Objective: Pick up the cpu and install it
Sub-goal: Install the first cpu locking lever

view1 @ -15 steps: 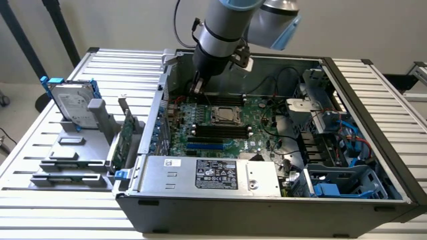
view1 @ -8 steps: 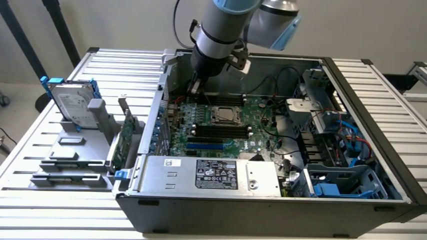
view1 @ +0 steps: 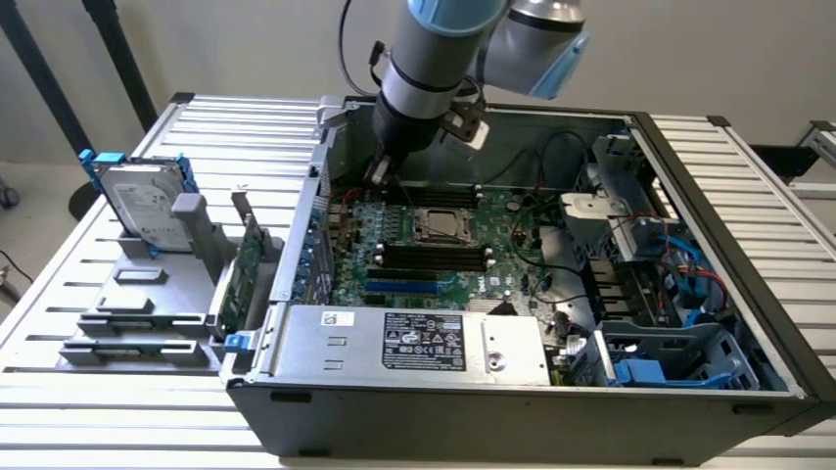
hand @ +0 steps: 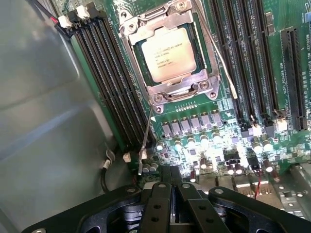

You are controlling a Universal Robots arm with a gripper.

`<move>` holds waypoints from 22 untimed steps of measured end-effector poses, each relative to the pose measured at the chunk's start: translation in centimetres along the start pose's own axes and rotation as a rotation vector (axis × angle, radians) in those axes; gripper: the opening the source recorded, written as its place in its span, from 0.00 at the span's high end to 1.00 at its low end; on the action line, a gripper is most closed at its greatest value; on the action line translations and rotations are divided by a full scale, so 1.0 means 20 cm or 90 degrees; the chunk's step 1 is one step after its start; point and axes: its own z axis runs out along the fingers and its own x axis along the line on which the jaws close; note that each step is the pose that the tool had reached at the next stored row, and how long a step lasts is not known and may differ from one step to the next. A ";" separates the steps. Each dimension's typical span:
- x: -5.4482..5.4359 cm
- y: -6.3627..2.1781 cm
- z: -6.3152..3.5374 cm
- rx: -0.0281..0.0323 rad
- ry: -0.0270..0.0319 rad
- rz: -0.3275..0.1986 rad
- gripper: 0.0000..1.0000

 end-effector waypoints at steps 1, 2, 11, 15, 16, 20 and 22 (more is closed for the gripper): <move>0.00 -0.001 0.000 -0.0010 0.0030 0.004 0.89; 0.00 -0.002 0.001 -0.0020 0.0055 0.009 0.89; -0.01 -0.030 0.006 -0.0082 0.0264 0.047 0.89; -0.02 -0.055 0.009 -0.0088 0.0385 0.055 0.89; -0.02 -0.058 0.009 -0.0101 0.0408 0.057 0.89; -0.01 -0.065 0.011 -0.0194 0.0473 0.059 0.89; 0.00 -0.069 0.014 -0.0245 0.0498 0.059 0.89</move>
